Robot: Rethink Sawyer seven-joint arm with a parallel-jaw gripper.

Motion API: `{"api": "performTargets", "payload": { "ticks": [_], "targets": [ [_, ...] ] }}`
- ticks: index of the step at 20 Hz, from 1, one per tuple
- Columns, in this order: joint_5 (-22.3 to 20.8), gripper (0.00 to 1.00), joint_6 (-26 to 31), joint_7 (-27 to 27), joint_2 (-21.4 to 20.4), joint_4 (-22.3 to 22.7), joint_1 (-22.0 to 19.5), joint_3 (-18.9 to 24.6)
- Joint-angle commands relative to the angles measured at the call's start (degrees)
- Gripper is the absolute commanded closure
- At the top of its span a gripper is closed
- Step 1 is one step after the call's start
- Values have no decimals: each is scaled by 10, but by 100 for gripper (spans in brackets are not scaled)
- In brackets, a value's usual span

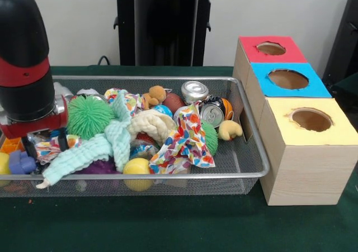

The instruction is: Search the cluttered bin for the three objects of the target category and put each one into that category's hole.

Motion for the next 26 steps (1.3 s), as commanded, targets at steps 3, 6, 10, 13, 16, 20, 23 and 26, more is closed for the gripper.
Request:
{"api": "performTargets", "payload": {
  "ticks": [3,6,10,13,16,20,23,26],
  "targets": [
    [-58,0,1,-222,-2,-30,8,1],
    [-36,0,51,-231,-55,-15,11,3],
    [-23,0,102,-243,-91,-16,17,5],
    [-20,0,115,-248,-101,-17,16,6],
    [-15,0,115,-245,-109,-9,13,7],
    [-10,0,110,-240,-111,-3,11,9],
    [-8,0,98,-234,-97,-1,9,10],
    [-7,0,89,-230,-80,10,2,6]
  ]
}}
